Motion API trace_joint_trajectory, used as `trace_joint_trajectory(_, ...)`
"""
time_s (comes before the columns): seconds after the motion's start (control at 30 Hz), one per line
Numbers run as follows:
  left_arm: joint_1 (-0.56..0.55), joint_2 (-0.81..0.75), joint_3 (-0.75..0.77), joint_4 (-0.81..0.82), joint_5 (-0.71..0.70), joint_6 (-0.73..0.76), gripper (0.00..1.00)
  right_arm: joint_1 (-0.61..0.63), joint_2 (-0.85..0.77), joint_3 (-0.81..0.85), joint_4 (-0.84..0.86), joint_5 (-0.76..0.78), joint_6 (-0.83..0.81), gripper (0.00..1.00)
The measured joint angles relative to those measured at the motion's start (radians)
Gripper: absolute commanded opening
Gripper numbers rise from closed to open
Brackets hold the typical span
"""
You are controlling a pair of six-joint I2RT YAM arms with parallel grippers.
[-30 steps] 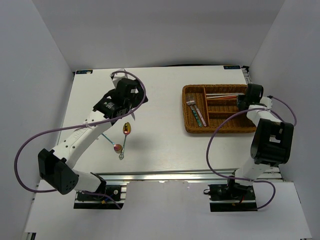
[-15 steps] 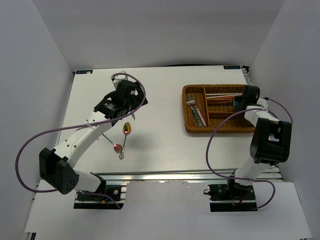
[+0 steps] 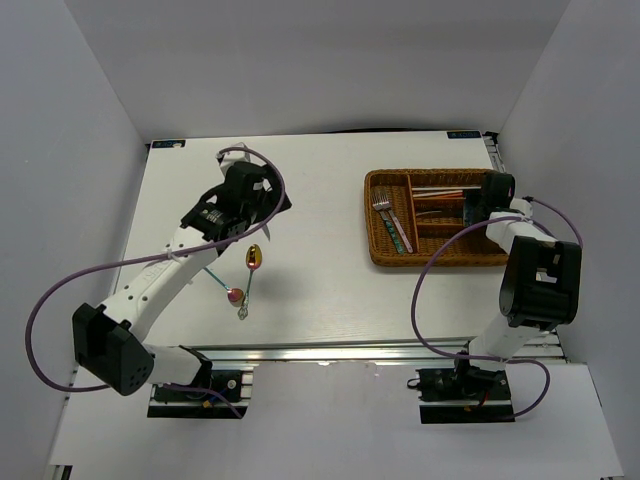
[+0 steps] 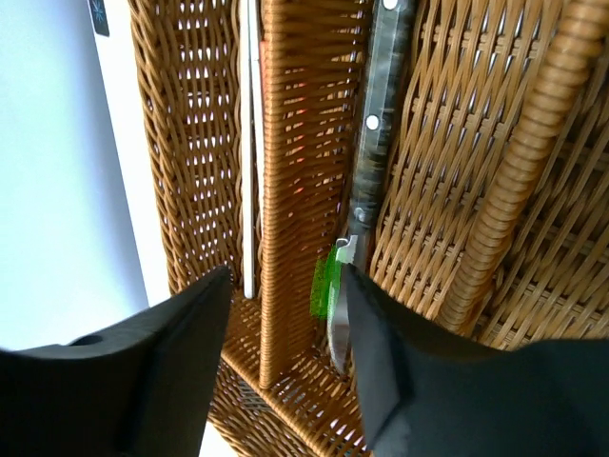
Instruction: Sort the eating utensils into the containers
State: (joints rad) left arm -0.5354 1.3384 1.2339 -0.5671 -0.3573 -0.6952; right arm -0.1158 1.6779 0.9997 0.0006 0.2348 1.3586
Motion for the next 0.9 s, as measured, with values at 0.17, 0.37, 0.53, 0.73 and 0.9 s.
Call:
trace_joint_trajectory(0.17,0.011,-0.005,-0.003,0.006,0.005,0.000,0.98,0.005,-0.004,0.000,-0.007,-0.002,-0.002,0.67)
trace_joint_trajectory(0.37,0.028,0.002,-0.012,0.015,0.006,-0.009,0.98,0.016,-0.074,0.000,-0.031,-0.002,-0.041,0.72)
trace_joint_trajectory(0.53,0.077,0.117,0.060,-0.016,-0.036,-0.061,0.91,0.095,-0.214,0.042,-0.089,0.080,-0.226,0.89)
trace_joint_trajectory(0.73,0.194,0.397,0.264,-0.070,-0.077,-0.117,0.87,0.308,-0.423,0.068,-0.119,0.076,-0.544,0.89)
trace_joint_trajectory(0.9,0.257,0.705,0.571,-0.172,-0.127,-0.107,0.84,0.312,-0.563,-0.064,-0.140,-0.061,-0.690,0.89)
